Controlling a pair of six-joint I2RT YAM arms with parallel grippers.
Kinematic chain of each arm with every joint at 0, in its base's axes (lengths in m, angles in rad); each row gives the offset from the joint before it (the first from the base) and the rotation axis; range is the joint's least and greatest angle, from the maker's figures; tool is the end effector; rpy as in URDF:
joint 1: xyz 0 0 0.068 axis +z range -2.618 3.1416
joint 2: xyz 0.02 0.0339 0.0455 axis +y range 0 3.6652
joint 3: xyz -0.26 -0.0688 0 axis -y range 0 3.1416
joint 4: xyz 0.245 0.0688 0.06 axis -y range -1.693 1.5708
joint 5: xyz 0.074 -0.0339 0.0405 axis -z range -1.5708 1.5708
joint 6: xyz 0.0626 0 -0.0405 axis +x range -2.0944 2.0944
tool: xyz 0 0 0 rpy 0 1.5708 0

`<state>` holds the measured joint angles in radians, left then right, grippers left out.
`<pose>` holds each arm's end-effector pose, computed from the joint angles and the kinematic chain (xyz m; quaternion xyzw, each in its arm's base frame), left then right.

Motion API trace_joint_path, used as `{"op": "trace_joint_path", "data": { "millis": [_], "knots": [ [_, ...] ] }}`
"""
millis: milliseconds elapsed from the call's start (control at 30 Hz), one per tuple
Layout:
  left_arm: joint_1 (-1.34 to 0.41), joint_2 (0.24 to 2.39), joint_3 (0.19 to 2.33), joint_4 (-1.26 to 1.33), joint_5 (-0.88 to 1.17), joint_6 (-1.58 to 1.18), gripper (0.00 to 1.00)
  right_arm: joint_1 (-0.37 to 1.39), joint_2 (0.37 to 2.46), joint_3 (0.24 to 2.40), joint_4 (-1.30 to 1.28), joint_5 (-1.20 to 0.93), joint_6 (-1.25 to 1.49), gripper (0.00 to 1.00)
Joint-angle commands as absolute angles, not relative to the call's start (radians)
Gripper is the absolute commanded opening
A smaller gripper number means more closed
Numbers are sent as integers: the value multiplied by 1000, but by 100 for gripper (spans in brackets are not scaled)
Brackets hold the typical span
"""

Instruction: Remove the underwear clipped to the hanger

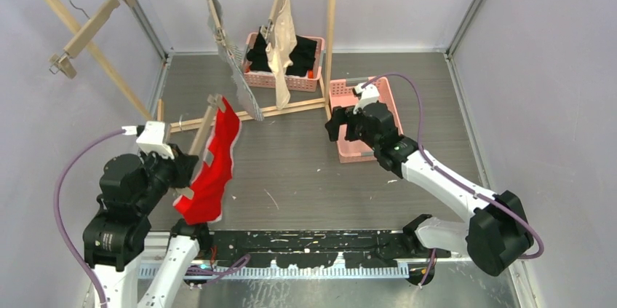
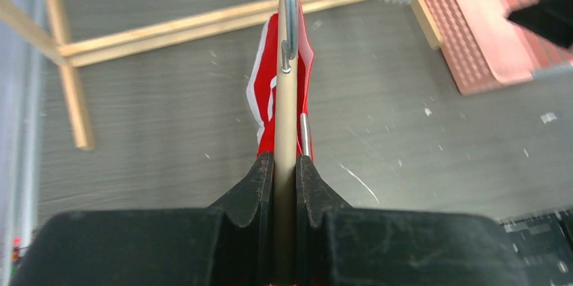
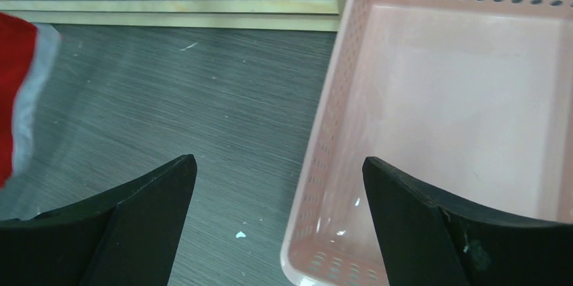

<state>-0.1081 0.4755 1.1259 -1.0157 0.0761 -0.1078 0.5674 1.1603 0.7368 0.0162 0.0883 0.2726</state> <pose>0.0740 -0.0128 0.3799 0.0217 0.8232 -0.0922 0.5598 0.2471 0.1509 0.2519 -0.0986 0.8292 0.1902 0.5163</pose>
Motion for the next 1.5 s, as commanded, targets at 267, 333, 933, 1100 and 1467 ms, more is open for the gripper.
{"op": "trace_joint_path", "data": {
  "millis": [267,333,933,1100,1467],
  "knots": [
    [-102,417,1007,-816,610,-94,0,572,1271,974,122,-237,226,100],
    [-103,483,1000,-782,712,-78,0,573,1286,1029,106,-270,212,100],
    [-103,770,1008,-565,945,55,0,566,1335,1212,84,-662,107,95],
    [-103,774,985,-506,991,40,0,556,1391,1262,91,-769,112,93],
    [-103,758,976,-488,943,15,0,514,1412,1277,153,-887,209,84]
  ]
}}
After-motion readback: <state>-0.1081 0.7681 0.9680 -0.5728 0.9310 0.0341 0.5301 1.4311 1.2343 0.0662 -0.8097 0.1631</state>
